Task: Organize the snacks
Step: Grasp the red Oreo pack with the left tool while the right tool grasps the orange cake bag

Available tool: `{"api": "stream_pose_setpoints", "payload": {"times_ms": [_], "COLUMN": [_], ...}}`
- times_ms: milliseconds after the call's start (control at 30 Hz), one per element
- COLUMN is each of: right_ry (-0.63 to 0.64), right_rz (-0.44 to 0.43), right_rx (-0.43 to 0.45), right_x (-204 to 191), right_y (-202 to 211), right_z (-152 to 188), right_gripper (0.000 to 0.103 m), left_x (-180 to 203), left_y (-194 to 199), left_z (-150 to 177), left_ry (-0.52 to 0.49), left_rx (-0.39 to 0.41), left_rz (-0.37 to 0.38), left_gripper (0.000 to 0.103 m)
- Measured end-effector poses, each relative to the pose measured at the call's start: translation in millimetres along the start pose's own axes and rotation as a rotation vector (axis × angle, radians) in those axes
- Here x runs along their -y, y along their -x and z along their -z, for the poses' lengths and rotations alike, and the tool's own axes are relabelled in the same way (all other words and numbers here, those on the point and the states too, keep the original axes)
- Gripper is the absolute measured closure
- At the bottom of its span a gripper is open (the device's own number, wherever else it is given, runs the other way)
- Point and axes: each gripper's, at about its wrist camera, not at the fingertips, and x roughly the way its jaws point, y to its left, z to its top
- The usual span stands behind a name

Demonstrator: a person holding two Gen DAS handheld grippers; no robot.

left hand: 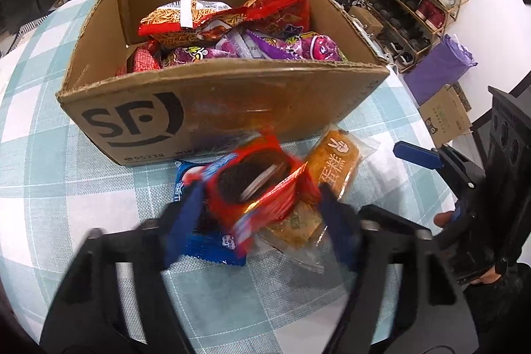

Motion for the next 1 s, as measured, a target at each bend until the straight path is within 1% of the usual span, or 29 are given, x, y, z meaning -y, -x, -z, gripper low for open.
{"api": "stream_pose_setpoints", "payload": {"times_ms": [100,400,667,833,1000], "right_ry": [0.004,0.015,0.055,0.06,0.072], "right_rz": [-0.002,-0.01,-0.023,-0.032,-0.022], "right_rx": [-0.001,0.003,-0.014,-0.016,-0.029], "right_x": [-1.5,-10.9,-28.5,-34.6,-43.1], "right_y": [0.2,0.4,-7.8,-11.4,-18.0], "right_z": [0.6,-2.1,-4.5,-9.5,-12.9], "right_gripper": [0.001,0.001,0.001,0.001,0.001], "left_x": [-2.4,-8.3,-30.1,-43.2,-55.1], "left_y": [4.2,26.0,55.1,64.8,70.3], "left_z": [4.5,17.9,36.9,48.1,62.2], "left_ry": [-0.007,-0.022,0.0,0.017,0.048], "left_rx": [0.026,0.085,0.133,0.141,0.149], "left_rz": [0.003,0.013,0.015,0.017,0.039], "left_gripper": [0.056,0.065,0.067,0.067,0.068]}}
